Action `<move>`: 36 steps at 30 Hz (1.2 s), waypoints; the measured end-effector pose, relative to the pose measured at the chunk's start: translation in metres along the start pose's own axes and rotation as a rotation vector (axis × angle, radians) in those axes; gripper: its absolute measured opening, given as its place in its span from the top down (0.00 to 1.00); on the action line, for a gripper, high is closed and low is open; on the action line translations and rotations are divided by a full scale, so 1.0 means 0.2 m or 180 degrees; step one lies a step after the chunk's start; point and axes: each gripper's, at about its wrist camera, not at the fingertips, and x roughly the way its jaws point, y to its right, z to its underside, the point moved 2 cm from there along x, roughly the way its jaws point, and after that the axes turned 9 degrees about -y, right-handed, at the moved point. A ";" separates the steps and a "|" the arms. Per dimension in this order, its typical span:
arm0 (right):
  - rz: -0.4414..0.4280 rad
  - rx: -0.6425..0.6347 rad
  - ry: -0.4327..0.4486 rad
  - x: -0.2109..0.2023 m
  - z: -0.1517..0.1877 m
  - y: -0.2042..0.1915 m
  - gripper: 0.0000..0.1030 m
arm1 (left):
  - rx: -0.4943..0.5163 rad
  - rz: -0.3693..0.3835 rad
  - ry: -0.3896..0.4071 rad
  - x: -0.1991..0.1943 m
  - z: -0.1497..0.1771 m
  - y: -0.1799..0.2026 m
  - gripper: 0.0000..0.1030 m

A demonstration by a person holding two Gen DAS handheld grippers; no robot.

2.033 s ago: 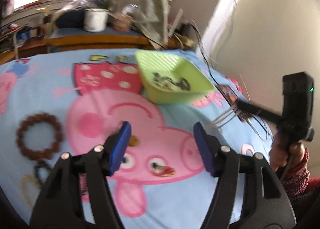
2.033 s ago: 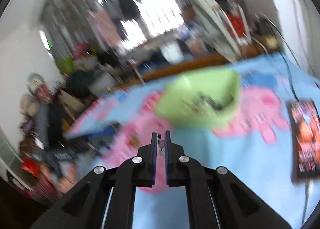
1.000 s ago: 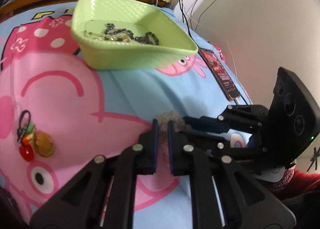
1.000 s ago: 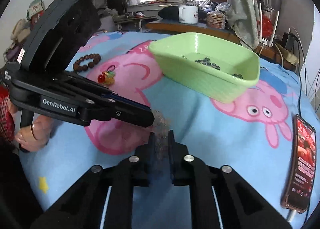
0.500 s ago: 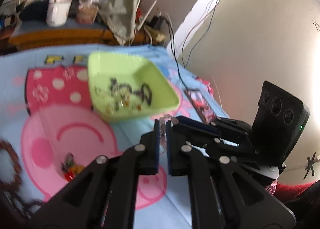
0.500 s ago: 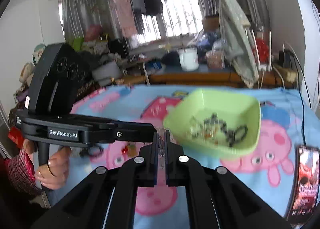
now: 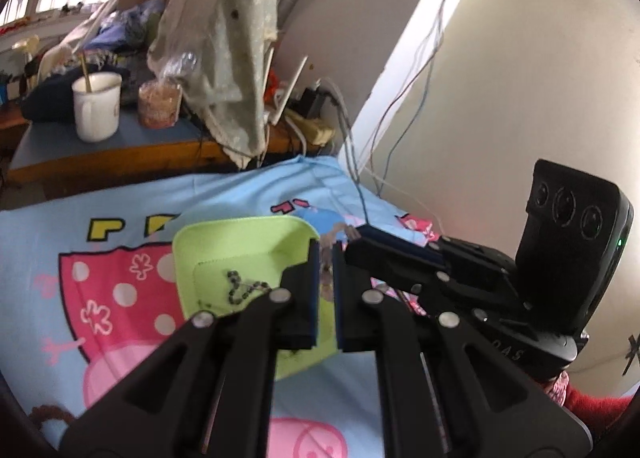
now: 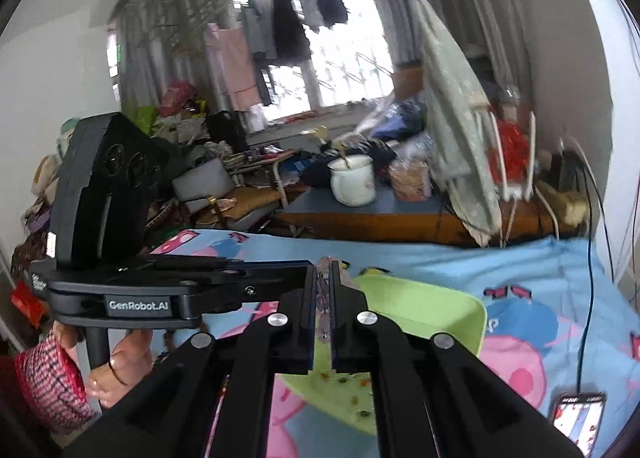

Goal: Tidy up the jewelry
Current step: 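Carry the strand over the green basket and open the right tool, then move the right tool back toward the remaining bracelets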

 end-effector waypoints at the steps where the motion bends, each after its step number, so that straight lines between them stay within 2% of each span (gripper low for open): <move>1: 0.0048 0.0090 -0.0035 0.04 0.02 0.04 1.00 | -0.0023 -0.0053 -0.0034 0.04 0.00 -0.02 0.95; 2: 0.0108 0.0170 -0.0084 0.09 0.05 0.08 1.00 | -0.0067 -0.0153 -0.0076 0.10 0.01 -0.05 0.94; 5: 0.0235 0.0438 -0.0344 0.24 0.18 0.15 1.00 | -0.0277 -0.0380 -0.0327 0.23 0.07 -0.15 0.68; 9: 0.0116 0.0548 -0.0459 0.29 0.33 0.12 1.00 | -0.0423 -0.0397 -0.0450 0.28 0.17 -0.25 0.68; 10: 0.0110 0.0544 -0.0456 0.29 0.35 0.10 0.97 | -0.0424 -0.0400 -0.0429 0.26 0.19 -0.25 0.68; 11: 0.0110 0.0538 -0.0434 0.28 0.37 0.08 0.84 | -0.0420 -0.0414 -0.0399 0.23 0.20 -0.26 0.68; 12: 0.0118 0.0532 -0.0404 0.27 0.37 0.07 0.81 | -0.0414 -0.0425 -0.0379 0.21 0.21 -0.26 0.68; 17: 0.0041 0.0432 -0.0284 0.19 0.41 -0.06 0.81 | -0.0363 -0.0480 -0.0192 -0.04 0.31 -0.28 0.68; 20: -0.0121 0.0495 -0.0312 0.17 0.42 -0.11 0.81 | -0.0416 -0.0625 -0.0018 -0.29 0.44 -0.35 0.68; 24: -0.0401 0.0437 -0.0482 0.22 0.45 -0.21 0.82 | -0.0593 -0.0992 0.0128 -0.57 0.63 -0.50 0.68; 27: -0.0559 0.0233 -0.0656 0.28 0.47 -0.35 0.94 | -0.0803 -0.1217 0.0187 -0.75 0.81 -0.62 0.68; 29: -0.0661 0.0122 -0.0759 0.31 0.49 -0.44 1.00 | -0.0912 -0.1269 0.0216 -0.81 0.89 -0.66 0.68; 32: -0.0768 -0.0083 -0.0951 0.38 0.53 -0.58 1.00 | -0.1082 -0.1300 0.0238 -0.88 1.03 -0.73 0.68; 36: -0.0816 -0.0283 -0.1160 0.44 0.60 -0.73 1.00 | -0.1213 -0.1301 0.0182 -0.86 1.17 -0.78 0.68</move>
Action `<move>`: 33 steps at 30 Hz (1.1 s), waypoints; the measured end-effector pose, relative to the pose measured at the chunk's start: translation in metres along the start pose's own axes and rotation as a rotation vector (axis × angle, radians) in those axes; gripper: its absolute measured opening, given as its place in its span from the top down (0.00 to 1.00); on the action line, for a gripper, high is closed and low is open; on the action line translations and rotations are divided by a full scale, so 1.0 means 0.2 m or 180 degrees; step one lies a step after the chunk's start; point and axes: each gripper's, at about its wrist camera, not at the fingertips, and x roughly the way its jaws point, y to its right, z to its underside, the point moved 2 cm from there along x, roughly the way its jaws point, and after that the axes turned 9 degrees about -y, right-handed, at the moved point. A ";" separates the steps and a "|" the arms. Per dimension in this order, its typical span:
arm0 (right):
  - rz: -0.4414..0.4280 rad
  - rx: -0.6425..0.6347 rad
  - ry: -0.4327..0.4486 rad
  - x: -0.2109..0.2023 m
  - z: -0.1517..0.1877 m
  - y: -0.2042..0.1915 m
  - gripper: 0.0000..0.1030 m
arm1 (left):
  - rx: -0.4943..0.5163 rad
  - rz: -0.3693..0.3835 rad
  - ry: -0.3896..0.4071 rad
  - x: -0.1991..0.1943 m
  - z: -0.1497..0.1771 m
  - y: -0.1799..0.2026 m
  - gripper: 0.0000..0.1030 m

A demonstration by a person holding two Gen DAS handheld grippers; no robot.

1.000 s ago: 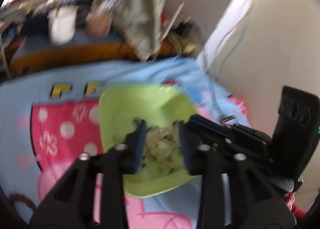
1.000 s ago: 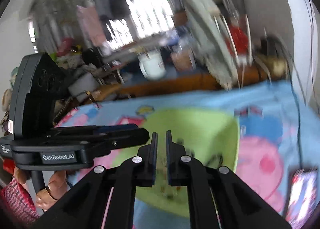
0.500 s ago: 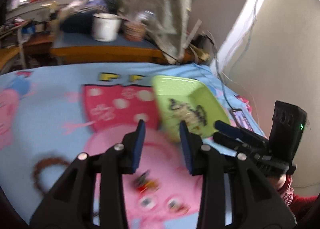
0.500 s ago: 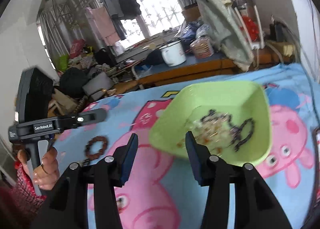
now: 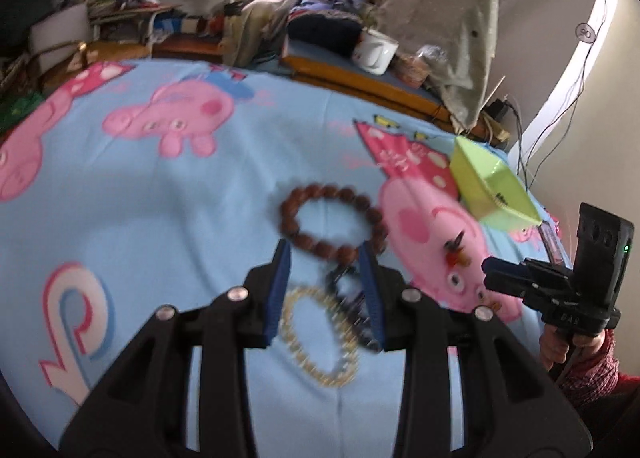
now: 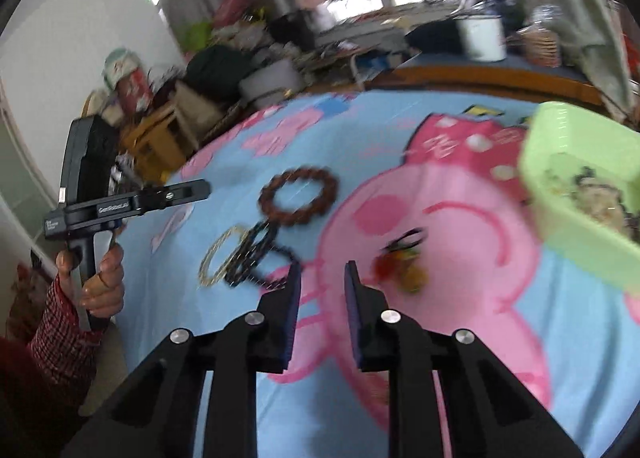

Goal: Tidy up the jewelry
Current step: 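Move the right tool back toward the remaining bracelets, then grasp the small orange charm with the right tool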

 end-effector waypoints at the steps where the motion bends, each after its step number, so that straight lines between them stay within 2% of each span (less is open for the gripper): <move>1: -0.0014 -0.0024 -0.0057 0.03 0.00 -0.03 1.00 | -0.0019 -0.0006 -0.0028 0.02 0.02 -0.02 0.68; 7: -0.0086 -0.0225 -0.0232 0.14 0.00 -0.20 1.00 | 0.0008 -0.0080 -0.0144 0.06 0.12 -0.07 0.68; 9: 0.0078 -0.0301 -0.0182 0.13 0.00 -0.23 1.00 | 0.0029 -0.0104 -0.0160 0.07 0.14 -0.08 0.68; 14: 0.0335 -0.0070 -0.0115 0.05 0.03 -0.08 1.00 | 0.0067 -0.0213 -0.0213 0.10 0.17 -0.10 0.68; 17: 0.0619 0.0026 -0.0187 0.00 0.10 0.03 1.00 | 0.0110 -0.0364 -0.0233 0.10 0.17 -0.10 0.76; 18: 0.0652 0.0049 -0.0236 -0.01 0.13 0.06 1.00 | 0.0090 -0.0388 -0.0236 0.09 0.17 -0.12 0.76; 23: 0.0856 0.0034 -0.0235 -0.08 0.15 0.16 1.00 | -0.0045 -0.0625 -0.0100 0.01 0.16 -0.20 0.76; 26: 0.0817 0.0012 -0.0170 -0.06 0.08 0.17 1.00 | -0.0083 -0.0461 0.0081 -0.08 0.13 -0.18 0.76; 29: 0.0818 -0.0165 -0.0211 0.02 0.00 0.15 1.00 | 0.0037 -0.0322 0.0186 -0.12 0.09 -0.08 0.75; 32: 0.0769 -0.0233 -0.0334 0.11 -0.02 0.18 1.00 | 0.0229 -0.0239 0.0203 -0.10 0.06 0.05 0.65; 33: 0.0718 -0.0200 -0.0308 0.09 -0.02 0.19 1.00 | 0.0267 -0.0220 0.0203 -0.09 0.05 0.09 0.64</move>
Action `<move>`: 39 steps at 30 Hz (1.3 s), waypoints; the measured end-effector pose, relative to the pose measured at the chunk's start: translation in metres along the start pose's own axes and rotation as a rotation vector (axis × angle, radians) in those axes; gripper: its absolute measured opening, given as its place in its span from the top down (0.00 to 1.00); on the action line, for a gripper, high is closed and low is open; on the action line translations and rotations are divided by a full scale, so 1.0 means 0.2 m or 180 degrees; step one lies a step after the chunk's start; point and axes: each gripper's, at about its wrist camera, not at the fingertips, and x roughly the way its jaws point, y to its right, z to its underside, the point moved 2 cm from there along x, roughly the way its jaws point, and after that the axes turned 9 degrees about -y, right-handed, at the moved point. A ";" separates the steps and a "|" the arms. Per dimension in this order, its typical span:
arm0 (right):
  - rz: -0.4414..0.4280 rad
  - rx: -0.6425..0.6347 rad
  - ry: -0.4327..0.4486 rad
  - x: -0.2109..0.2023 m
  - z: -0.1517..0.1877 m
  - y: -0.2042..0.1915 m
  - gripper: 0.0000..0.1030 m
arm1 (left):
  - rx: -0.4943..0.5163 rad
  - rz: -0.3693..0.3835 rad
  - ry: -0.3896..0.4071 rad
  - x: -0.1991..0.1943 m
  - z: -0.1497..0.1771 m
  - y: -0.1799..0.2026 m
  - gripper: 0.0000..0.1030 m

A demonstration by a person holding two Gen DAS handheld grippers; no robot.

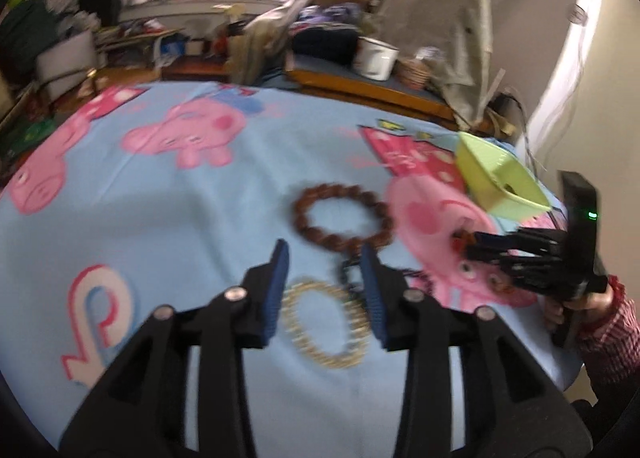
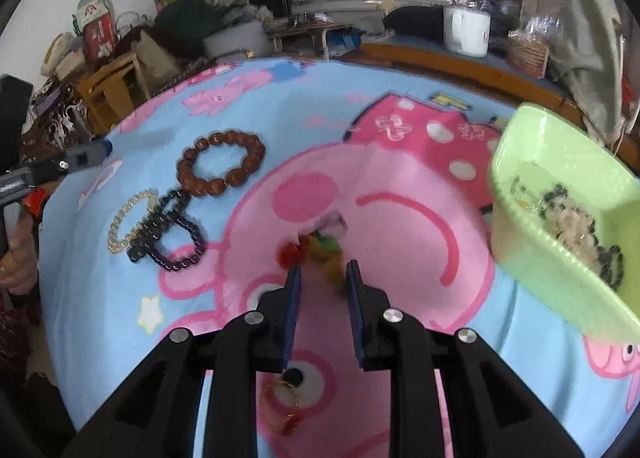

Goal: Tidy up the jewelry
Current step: 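Grasp the small orange charm with the right tool, then carry the orange charm over the green basket and open the right tool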

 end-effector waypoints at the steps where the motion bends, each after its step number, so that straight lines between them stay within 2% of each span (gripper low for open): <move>1: 0.0027 -0.0004 -0.0015 -0.01 0.01 0.01 1.00 | 0.0056 0.0068 -0.0019 0.02 -0.01 0.05 0.64; 3: 0.0118 -0.0009 -0.0015 -0.04 0.06 0.05 1.00 | 0.0162 0.0192 -0.0061 0.06 -0.03 0.14 0.64; 9: -0.0081 0.0467 0.0122 -0.17 0.24 0.23 1.00 | 0.0606 0.0399 -0.0344 0.29 -0.08 0.45 0.64; 14: -0.0157 0.0766 0.0218 -0.21 0.25 0.32 1.00 | 0.1052 0.0288 -0.0400 0.43 -0.14 0.65 0.64; 16: -0.0171 0.0638 0.0206 -0.20 0.22 0.28 1.00 | 0.1244 0.0167 -0.0444 0.50 -0.16 0.71 0.64; 19: -0.0101 0.0261 0.0163 -0.17 0.15 0.19 1.00 | 0.1467 0.0123 -0.0484 0.57 -0.18 0.77 0.64; 22: 0.0048 0.0032 0.0055 -0.12 0.12 0.14 0.77 | 0.1772 0.0050 -0.0553 0.63 -0.17 0.82 0.64; 23: 0.0071 -0.0013 0.0032 -0.11 0.12 0.13 0.77 | 0.1841 0.0002 -0.0615 0.66 -0.16 0.82 0.64; 25: 0.0099 -0.0105 0.0032 -0.10 0.10 0.11 0.77 | 0.1866 -0.0058 -0.0682 0.68 -0.15 0.79 0.64; 28: 0.0133 -0.0213 0.0038 -0.09 0.07 0.09 0.77 | 0.1789 0.0038 -0.0694 0.68 -0.14 0.74 0.66; 29: 0.0146 -0.0242 0.0030 -0.07 0.06 0.08 0.77 | 0.1765 0.0059 -0.0695 0.68 -0.14 0.73 0.78; 30: 0.0154 -0.0275 0.0015 -0.06 0.04 0.07 0.77 | 0.1727 0.0106 -0.0705 0.68 -0.14 0.71 0.86; 33: 0.0162 -0.0394 -0.0095 0.01 -0.01 0.03 0.82 | 0.1658 0.0178 -0.0683 0.68 -0.14 0.69 0.86; 34: 0.0187 -0.0451 -0.0087 0.02 -0.03 0.02 0.97 | 0.1642 0.0191 -0.0678 0.68 -0.14 0.69 0.86; 35: 0.0157 -0.0504 -0.0098 0.02 -0.04 0.00 1.00 | 0.1624 0.0203 -0.0676 0.68 -0.14 0.70 0.86; 39: 0.0212 -0.0514 -0.0067 -0.01 -0.02 -0.01 1.00 | 0.1548 0.0310 -0.0660 0.64 -0.15 0.70 0.86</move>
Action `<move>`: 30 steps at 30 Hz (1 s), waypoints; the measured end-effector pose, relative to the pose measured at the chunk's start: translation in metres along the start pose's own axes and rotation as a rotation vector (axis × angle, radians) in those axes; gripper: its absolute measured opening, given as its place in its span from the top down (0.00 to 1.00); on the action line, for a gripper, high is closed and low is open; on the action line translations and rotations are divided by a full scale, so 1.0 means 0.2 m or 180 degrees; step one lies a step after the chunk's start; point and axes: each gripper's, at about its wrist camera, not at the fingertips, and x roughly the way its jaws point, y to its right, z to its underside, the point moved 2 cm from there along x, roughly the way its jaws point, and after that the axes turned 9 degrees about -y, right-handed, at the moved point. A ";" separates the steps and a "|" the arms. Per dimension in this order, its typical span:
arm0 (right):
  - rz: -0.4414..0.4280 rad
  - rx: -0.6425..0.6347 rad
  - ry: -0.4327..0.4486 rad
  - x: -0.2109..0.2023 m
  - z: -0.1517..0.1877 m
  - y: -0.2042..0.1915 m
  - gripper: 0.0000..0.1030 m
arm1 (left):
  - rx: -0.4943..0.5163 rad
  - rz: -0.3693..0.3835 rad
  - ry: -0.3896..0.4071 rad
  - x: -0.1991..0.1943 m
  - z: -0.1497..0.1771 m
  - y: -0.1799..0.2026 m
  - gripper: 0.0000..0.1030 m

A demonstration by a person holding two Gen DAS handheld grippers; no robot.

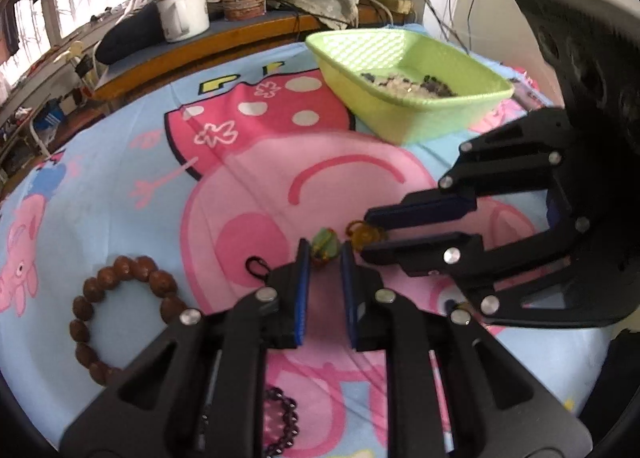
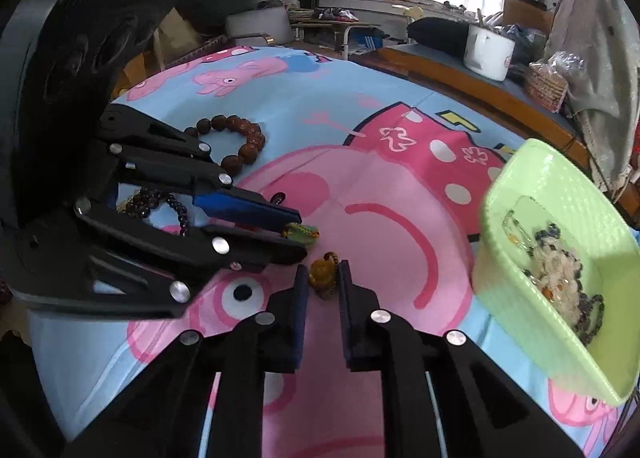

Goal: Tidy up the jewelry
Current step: 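Carry the orange charm over the green basket and open the right tool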

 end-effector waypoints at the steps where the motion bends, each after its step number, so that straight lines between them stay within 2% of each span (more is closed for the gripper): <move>1: -0.0033 0.0065 0.0050 -0.03 0.02 0.01 1.00 | -0.0004 0.0034 0.0033 -0.02 0.00 0.01 0.86; 6: -0.0104 0.0409 0.0489 -0.27 0.14 0.10 1.00 | -0.0011 0.0297 0.0245 -0.15 -0.08 0.08 0.86; 11: 0.0035 0.1073 0.0993 -0.54 0.24 0.41 1.00 | -0.0034 0.0544 0.0411 -0.18 -0.32 0.19 0.86; 13: -0.0046 0.1362 0.1075 -0.57 0.27 0.54 1.00 | -0.0057 0.0593 0.0428 -0.15 -0.43 0.23 0.86; 16: -0.0139 0.1691 0.1082 -0.53 0.27 0.69 1.00 | -0.0191 0.0750 0.0323 -0.06 -0.57 0.25 0.86; 18: -0.0347 0.1870 0.1066 -0.47 0.27 0.75 1.00 | -0.0285 0.0727 0.0227 0.02 -0.65 0.24 0.85; 19: -0.0515 0.1994 0.1034 -0.43 0.27 0.79 1.00 | -0.0343 0.0681 0.0152 0.07 -0.69 0.24 0.80; 20: -0.0621 0.2141 0.1002 -0.38 0.27 0.83 1.00 | -0.0387 0.0663 0.0097 0.10 -0.72 0.23 0.57; 21: -0.0655 0.2197 0.1092 -0.38 0.27 0.85 1.00 | -0.0485 0.0647 0.0043 0.15 -0.76 0.21 0.45; 23: -0.0579 0.2282 0.1184 -0.40 0.28 0.87 1.00 | -0.0579 0.0651 0.0079 0.17 -0.79 0.17 0.44; 25: -0.0630 0.2317 0.1290 -0.44 0.30 0.87 1.00 | -0.0652 0.0701 0.0109 0.16 -0.80 0.15 0.44; 30: -0.0579 0.2266 0.1292 -0.47 0.36 0.80 1.00 | -0.0693 0.0736 0.0245 0.06 -0.69 0.10 0.44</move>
